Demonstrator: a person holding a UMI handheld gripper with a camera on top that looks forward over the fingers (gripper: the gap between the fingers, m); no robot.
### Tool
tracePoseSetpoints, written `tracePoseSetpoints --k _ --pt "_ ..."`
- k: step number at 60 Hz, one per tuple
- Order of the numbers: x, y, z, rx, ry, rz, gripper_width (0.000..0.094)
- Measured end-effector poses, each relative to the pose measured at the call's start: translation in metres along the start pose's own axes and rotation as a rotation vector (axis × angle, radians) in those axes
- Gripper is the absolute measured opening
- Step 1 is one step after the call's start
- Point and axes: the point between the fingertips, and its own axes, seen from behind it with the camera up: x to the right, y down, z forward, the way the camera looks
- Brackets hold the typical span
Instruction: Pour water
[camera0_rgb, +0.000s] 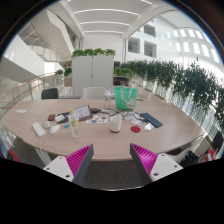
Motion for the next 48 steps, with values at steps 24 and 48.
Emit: tracePoseSetpoints --k 24,48 --pt "-0.069 0.016 0.029 0.112 -0.053 -0.07 0.0837" --pt "-0.242 0.008 0.296 0.241 -0.233 -0.05 0.0827"
